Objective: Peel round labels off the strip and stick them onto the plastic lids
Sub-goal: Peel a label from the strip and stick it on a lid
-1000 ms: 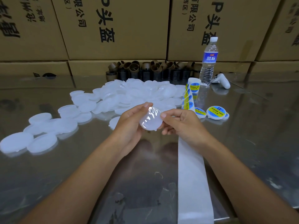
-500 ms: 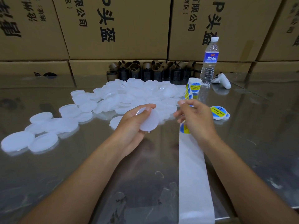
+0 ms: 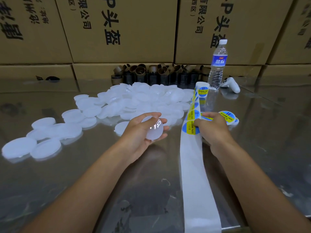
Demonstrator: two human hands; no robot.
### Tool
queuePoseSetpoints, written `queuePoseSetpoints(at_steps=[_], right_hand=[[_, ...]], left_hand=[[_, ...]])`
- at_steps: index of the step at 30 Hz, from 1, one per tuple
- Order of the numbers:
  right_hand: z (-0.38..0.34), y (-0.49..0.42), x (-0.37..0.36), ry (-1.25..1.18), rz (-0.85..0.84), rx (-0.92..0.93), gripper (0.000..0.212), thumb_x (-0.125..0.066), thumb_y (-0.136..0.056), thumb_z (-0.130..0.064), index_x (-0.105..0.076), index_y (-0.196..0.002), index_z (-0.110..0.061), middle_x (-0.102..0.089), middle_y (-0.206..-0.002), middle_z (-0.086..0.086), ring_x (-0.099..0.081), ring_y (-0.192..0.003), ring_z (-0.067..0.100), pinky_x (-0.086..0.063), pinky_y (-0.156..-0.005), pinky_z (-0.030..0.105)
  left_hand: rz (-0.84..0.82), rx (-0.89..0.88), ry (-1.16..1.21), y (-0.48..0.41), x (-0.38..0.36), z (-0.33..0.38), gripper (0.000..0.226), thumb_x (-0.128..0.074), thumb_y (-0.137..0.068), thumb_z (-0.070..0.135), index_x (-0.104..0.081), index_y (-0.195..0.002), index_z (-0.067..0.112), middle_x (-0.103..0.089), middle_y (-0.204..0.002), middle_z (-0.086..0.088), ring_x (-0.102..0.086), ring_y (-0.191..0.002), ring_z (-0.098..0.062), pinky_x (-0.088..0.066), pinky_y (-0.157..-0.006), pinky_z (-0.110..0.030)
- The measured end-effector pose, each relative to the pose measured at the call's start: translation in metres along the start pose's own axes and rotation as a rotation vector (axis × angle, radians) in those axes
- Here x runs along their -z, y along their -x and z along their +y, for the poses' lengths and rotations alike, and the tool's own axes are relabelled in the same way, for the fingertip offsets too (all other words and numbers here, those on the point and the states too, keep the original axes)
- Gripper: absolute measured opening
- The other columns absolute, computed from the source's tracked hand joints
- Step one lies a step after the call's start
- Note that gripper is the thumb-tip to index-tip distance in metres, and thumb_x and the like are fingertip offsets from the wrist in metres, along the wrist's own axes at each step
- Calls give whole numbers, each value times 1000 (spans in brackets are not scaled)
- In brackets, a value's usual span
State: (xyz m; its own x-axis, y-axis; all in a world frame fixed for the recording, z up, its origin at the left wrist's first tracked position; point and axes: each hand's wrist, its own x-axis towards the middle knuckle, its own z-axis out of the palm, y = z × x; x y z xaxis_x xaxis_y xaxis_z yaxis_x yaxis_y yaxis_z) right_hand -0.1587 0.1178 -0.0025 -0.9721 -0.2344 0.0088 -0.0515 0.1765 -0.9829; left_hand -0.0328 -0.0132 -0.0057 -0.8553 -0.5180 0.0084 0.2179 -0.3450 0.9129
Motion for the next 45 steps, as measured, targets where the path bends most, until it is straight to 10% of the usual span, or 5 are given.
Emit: queuePoseSetpoints(at_steps=[7,12,24,45], right_hand=[[-7,9,-10,-334,-143,-59,20,-64,-84,-2,-53,-98,-13,-63,-116,20,-62,-107,35,-48,-97,47],[-10,17,-10,-483,-360,22,22,-61,-85,4,-48,-81,-13,-63,-76,7,-63,-61,13,-53,-60,21],[2,22,-14,363,-51,808,29,-74,-80,-18,-69,-108,-18,-40,-100,-5,-39,-100,7,-28,-81,12],[3,19,-12,408,-102,820,18,-72,-82,-20,-69,-99,-26,-49,-96,-2,-51,-95,13,-42,-76,27]], left_hand=[[-13,73,-177,1,-6,-6,19,-57,-93,20,-65,-100,4,-68,-101,-17,-67,-83,-24,-59,-79,-34],[-111,77,-236,4,-5,-4,32,-54,-95,21,-65,-112,-3,-70,-110,-17,-68,-96,-25,-55,-86,-33],[-9,40,-287,7,-6,-2,28,-58,-92,6,-61,-120,2,-64,-118,-24,-63,-107,-36,-49,-98,-47],[-52,46,-303,8,-5,-1,24,-58,-93,6,-66,-114,15,-70,-109,-15,-69,-88,-20,-57,-79,-28]])
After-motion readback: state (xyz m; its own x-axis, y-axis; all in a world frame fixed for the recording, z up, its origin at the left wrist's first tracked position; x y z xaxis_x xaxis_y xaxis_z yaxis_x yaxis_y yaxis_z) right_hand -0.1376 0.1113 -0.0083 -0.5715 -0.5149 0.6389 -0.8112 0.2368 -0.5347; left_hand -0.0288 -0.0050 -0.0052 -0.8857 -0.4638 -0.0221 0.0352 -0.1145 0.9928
